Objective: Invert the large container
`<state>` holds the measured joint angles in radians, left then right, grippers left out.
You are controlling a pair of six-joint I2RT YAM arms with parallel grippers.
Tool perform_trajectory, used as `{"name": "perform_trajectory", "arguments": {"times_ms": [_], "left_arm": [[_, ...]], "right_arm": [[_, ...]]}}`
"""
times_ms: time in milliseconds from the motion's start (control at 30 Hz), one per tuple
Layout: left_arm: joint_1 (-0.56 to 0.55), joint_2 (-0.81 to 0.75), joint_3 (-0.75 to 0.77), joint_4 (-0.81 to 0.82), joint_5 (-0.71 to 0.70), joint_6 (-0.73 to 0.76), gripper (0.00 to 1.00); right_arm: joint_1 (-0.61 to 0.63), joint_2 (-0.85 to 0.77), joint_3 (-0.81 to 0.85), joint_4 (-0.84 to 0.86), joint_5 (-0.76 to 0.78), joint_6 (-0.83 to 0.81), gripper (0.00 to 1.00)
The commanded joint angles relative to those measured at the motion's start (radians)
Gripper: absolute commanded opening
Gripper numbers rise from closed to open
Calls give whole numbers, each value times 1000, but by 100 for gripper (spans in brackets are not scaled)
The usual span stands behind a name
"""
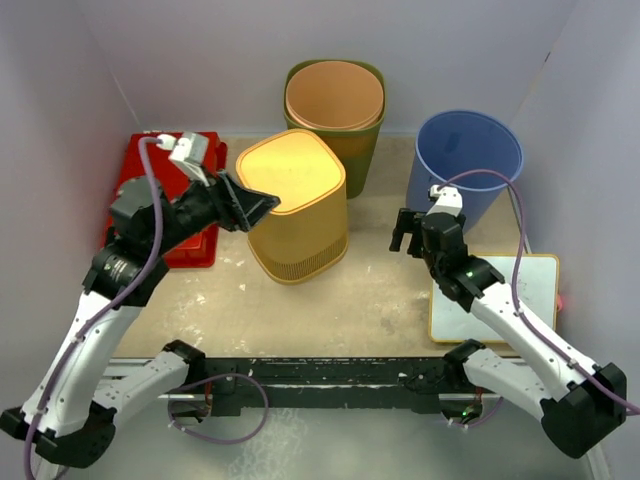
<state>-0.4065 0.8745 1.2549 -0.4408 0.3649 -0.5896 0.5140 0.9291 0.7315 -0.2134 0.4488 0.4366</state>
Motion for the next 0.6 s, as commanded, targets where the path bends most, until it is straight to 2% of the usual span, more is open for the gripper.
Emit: {"name": "perform_trajectory", "arguments": {"times_ms": [0, 200, 300, 400, 567], "left_arm": [[-156, 41, -11, 74, -32, 26, 60], [-433, 153, 10, 7, -193, 103, 60], [-525, 245, 19, -39, -215, 140, 60], [-551, 308, -3, -48, -269, 150, 59], [-528, 337, -59, -18, -473, 148, 57]], "right_arm": [[1, 44, 31, 6, -45, 34, 100], [1, 114, 69, 5, -83, 66, 100], [1, 118, 74, 6, -82, 67, 100], [1, 111, 72, -1, -69, 59, 100], [1, 76, 64, -25, -50, 54, 100]]}}
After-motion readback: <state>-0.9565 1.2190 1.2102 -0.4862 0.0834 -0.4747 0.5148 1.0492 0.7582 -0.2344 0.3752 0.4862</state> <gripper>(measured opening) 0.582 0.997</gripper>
